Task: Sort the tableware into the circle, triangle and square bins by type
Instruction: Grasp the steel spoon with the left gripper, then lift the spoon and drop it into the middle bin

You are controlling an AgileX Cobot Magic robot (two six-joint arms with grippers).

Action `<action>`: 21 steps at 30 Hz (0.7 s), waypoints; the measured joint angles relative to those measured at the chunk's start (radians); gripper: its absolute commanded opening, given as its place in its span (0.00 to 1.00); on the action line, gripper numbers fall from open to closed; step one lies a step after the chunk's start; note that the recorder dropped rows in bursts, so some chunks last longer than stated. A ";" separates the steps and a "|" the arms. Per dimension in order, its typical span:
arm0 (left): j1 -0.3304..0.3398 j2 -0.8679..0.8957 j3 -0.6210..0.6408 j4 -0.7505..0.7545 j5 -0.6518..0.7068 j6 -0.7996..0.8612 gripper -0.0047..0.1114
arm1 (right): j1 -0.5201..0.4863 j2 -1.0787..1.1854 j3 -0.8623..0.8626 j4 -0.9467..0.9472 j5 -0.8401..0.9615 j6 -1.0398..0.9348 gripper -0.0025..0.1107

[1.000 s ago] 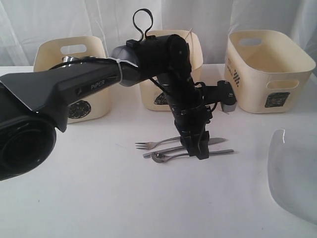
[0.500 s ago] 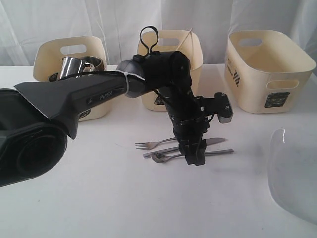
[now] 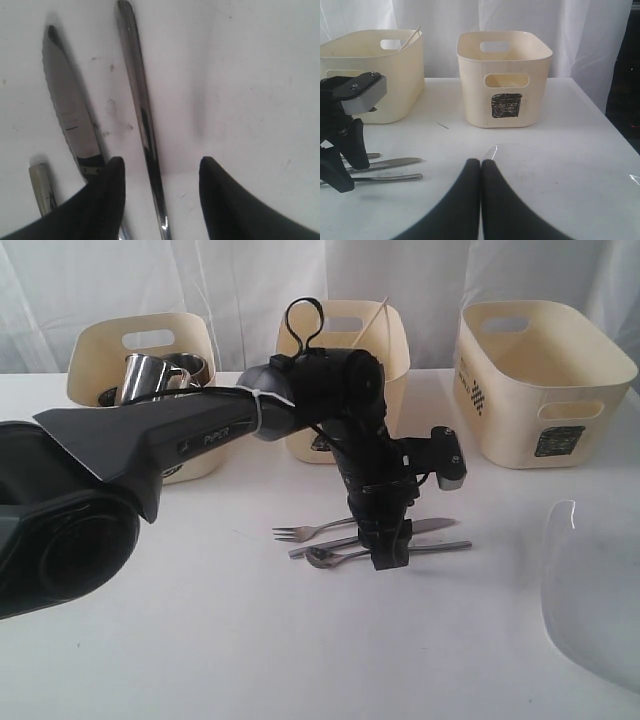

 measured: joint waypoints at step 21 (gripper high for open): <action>0.000 0.018 0.000 0.013 0.010 -0.024 0.07 | 0.000 0.000 0.000 0.000 0.000 0.000 0.02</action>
